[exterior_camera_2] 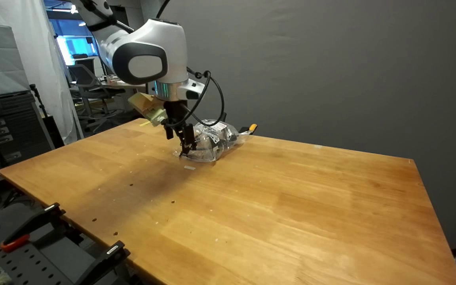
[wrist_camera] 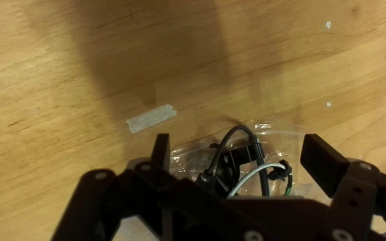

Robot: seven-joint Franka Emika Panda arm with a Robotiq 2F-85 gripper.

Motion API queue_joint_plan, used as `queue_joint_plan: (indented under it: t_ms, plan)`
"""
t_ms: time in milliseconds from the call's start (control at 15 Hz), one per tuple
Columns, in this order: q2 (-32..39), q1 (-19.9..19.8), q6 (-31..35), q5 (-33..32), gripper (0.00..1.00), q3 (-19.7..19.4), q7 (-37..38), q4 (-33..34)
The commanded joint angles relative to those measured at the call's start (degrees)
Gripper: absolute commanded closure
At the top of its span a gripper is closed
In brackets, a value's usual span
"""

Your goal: Remove the contents in the packaging.

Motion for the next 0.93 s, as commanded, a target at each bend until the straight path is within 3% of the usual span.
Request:
queue_joint_plan:
  t_ms: [0,333,867]
  plan:
    - [3.75,-2.61,5.47,-0.85,0.00,1.98,-0.34,2.29]
    - [7.53,-7.87,12.84,0.91,0.00,6.72,0.47,4.92]
    - [11.64,-13.17,13.95,-0.22,0.00,10.35,2.70,8.38]
